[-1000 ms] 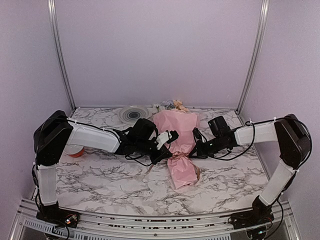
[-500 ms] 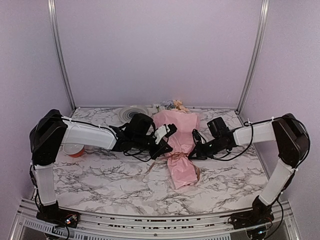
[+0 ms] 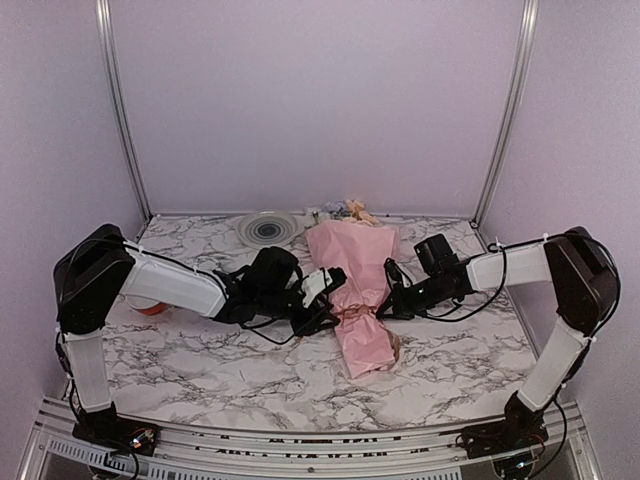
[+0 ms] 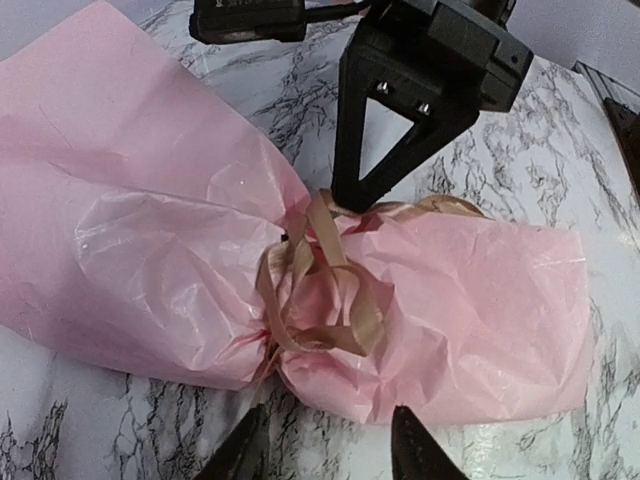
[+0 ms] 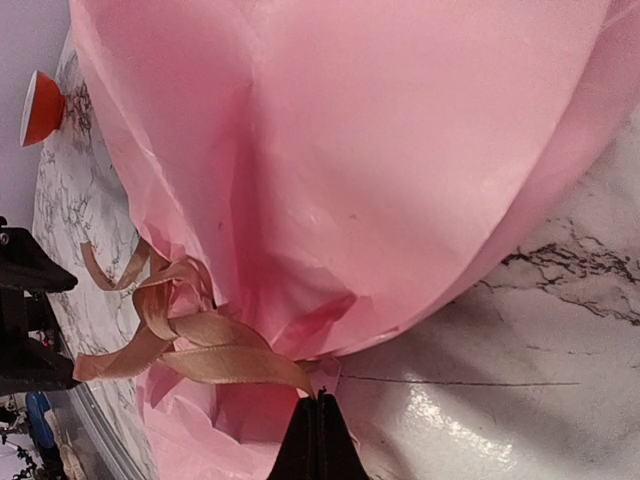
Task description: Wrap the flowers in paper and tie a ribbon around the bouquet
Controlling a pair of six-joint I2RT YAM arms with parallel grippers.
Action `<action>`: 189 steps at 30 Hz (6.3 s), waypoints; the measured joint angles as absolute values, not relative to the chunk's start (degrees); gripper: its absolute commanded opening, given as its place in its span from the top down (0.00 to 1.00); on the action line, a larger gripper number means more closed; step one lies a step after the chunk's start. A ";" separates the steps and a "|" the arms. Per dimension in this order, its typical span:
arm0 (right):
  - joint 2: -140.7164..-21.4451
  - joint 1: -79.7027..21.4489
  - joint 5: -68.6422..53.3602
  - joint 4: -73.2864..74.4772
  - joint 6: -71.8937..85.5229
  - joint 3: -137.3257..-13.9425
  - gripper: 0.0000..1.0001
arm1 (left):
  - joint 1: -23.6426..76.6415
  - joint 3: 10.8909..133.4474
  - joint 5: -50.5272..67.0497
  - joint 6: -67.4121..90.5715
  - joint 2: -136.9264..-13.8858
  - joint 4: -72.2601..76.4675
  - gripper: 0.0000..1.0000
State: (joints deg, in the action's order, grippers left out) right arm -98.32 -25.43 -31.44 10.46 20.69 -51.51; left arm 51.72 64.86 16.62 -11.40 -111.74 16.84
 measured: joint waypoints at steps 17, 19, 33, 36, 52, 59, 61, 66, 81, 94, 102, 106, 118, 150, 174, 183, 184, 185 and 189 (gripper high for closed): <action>-98.32 -25.43 -31.68 10.83 19.84 -51.51 1.00 | 54.17 65.14 14.81 -14.98 -115.26 26.83 0.68; -98.32 -25.43 -31.83 10.85 19.75 -51.51 1.00 | 54.17 65.17 14.59 -15.11 -115.48 26.89 0.74; -98.32 -25.43 -31.94 10.81 19.68 -51.51 1.00 | 54.46 65.84 15.46 -14.44 -116.29 26.94 1.00; -98.32 -25.43 -31.97 10.81 19.68 -51.51 1.00 | 54.46 65.82 16.29 -13.26 -115.39 26.98 1.00; -98.30 -25.41 -32.08 10.79 19.44 -51.51 1.00 | 51.18 55.75 20.03 -1.17 -110.56 33.15 1.00; -98.28 -25.61 -35.90 10.11 18.94 -51.51 1.00 | 51.24 55.48 20.08 -0.10 -110.91 30.87 1.00; -98.13 -26.39 -38.85 9.72 18.11 -51.51 1.00 | 51.24 56.12 20.05 -0.08 -111.77 29.04 1.00; -96.68 -30.65 -43.57 8.97 17.32 -51.53 1.00 | 51.24 58.17 20.12 0.19 -113.91 24.77 1.00; -100.38 -32.42 -44.42 0.62 30.83 -51.72 1.00 | 51.24 60.05 20.45 1.28 -115.11 22.37 0.98; -104.95 -32.75 -36.86 4.99 31.88 -56.53 1.00 | 51.24 59.88 20.49 0.91 -115.11 22.41 0.90; -105.65 -32.88 -34.57 6.72 31.73 -57.30 1.00 | 51.20 57.87 20.25 0.08 -114.10 22.37 0.62; -105.65 -33.23 -34.20 7.05 31.70 -57.30 1.00 | 50.70 56.07 21.08 -1.80 -111.39 22.22 0.52; -105.21 -33.87 -32.84 7.35 31.59 -57.28 1.00 | 50.50 72.14 12.82 -3.64 -113.71 19.07 0.74; -104.97 -33.91 -32.05 3.64 33.80 -55.44 0.99 | 54.98 71.48 -0.03 -6.50 -118.15 14.00 0.57; -104.97 -33.91 -34.06 2.42 33.78 -55.44 0.99 | 57.76 58.19 5.50 -14.35 -110.98 33.78 0.63; -104.97 -33.91 -35.46 2.72 32.93 -55.44 0.95 | 57.69 58.37 1.39 -16.36 -116.44 35.75 0.74; -104.97 -33.91 -35.62 2.85 32.82 -55.46 0.94 | 57.69 58.37 0.91 -16.43 -116.49 35.70 0.76; -104.97 -33.91 -35.77 3.07 32.69 -55.46 0.93 | 57.69 58.37 0.60 -16.58 -116.49 35.86 0.79; -104.97 -33.89 -36.84 4.93 31.68 -55.88 0.89 | 57.69 58.37 -0.71 -16.99 -116.49 36.21 0.87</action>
State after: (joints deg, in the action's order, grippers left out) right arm -104.97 -33.89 -36.84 4.93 31.68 -55.88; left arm 57.69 58.37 -0.71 -16.99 -116.49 36.21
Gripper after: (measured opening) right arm 0.083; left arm 0.168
